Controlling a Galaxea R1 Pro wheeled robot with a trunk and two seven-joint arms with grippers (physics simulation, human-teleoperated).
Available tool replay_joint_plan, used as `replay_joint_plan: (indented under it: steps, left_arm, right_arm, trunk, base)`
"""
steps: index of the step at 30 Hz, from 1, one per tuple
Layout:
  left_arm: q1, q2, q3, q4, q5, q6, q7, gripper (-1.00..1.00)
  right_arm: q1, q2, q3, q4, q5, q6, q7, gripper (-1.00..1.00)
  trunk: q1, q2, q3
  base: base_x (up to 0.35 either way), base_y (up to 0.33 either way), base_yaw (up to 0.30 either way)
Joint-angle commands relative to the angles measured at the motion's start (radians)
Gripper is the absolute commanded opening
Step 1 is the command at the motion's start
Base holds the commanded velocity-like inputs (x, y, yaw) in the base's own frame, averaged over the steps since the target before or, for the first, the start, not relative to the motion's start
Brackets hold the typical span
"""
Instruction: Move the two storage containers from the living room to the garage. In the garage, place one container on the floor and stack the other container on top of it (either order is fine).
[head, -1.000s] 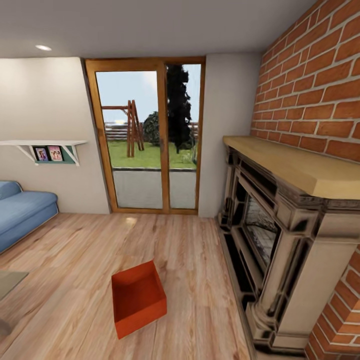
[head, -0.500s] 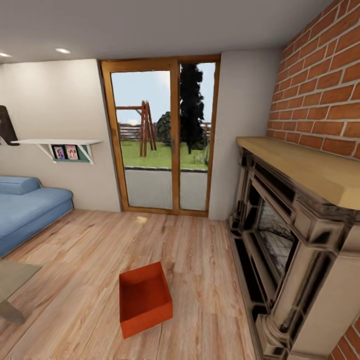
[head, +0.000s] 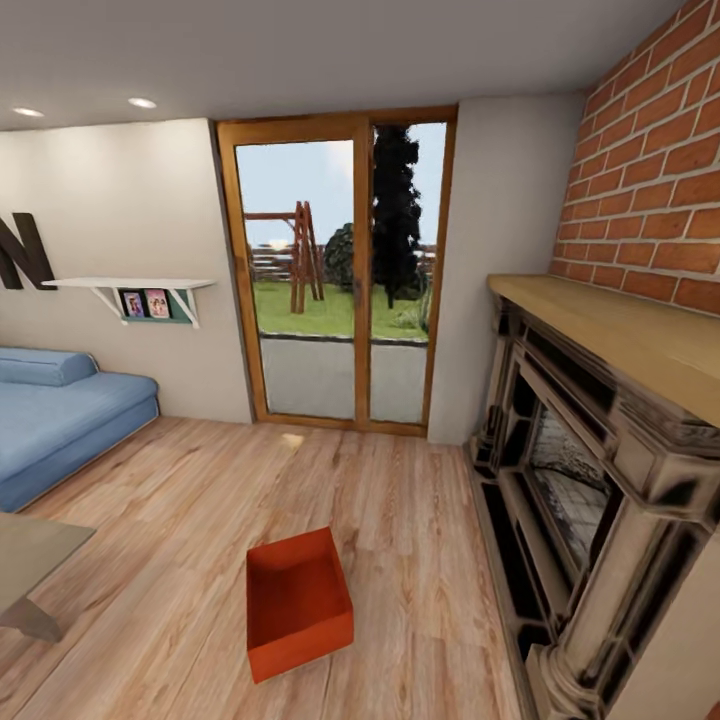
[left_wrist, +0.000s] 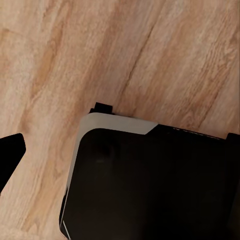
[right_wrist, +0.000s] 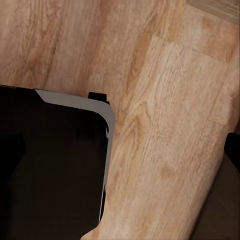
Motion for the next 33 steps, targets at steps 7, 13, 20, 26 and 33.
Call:
replay_joint_plan:
  steps: [7,13,20,26,33]
  left_arm:
    - [0.0,0.0,0.001,0.0,0.005,-0.001,0.001,1.0]
    - [0.0,0.0,0.001,0.0,0.005,-0.001,0.001,1.0]
    - [0.0,0.0,0.001,0.0,0.005,-0.002,0.001,1.0]
    - [0.0,0.0,0.002,0.0,0.004,-0.002,0.001,1.0]
    - [0.0,0.0,0.002,0.0,0.004,-0.001,0.001,1.0]
  right_arm:
    - [-0.001,0.0,0.01,0.003,-0.002,-0.007,-0.002,1.0]
    - [-0.001,-0.002,0.009,0.003,-0.006,-0.006,0.006,1.0]
    - [-0.001,-0.002,0.007,0.003,-0.011,-0.004,0.002,1.0]
    - [-0.001,-0.003,0.007,0.003,-0.011,-0.005,0.002,1.0]
    - [-0.001,-0.003,0.007,0.003,-0.011,-0.005,0.002,1.0]
  trunk:
    - [0.001,-0.001,0.0]
    - [0.001,-0.001,0.0]
    - [0.001,-0.001,0.0]
    - [0.001,-0.001,0.0]
    - [0.001,-0.001,0.0]
  base:
    - [0.317,0.0,0.0]
    - [0.315,0.0,0.0]
    - [0.287,0.0,0.065]
    - [0.191,0.0,0.254]
    - [0.029,0.0,0.242]
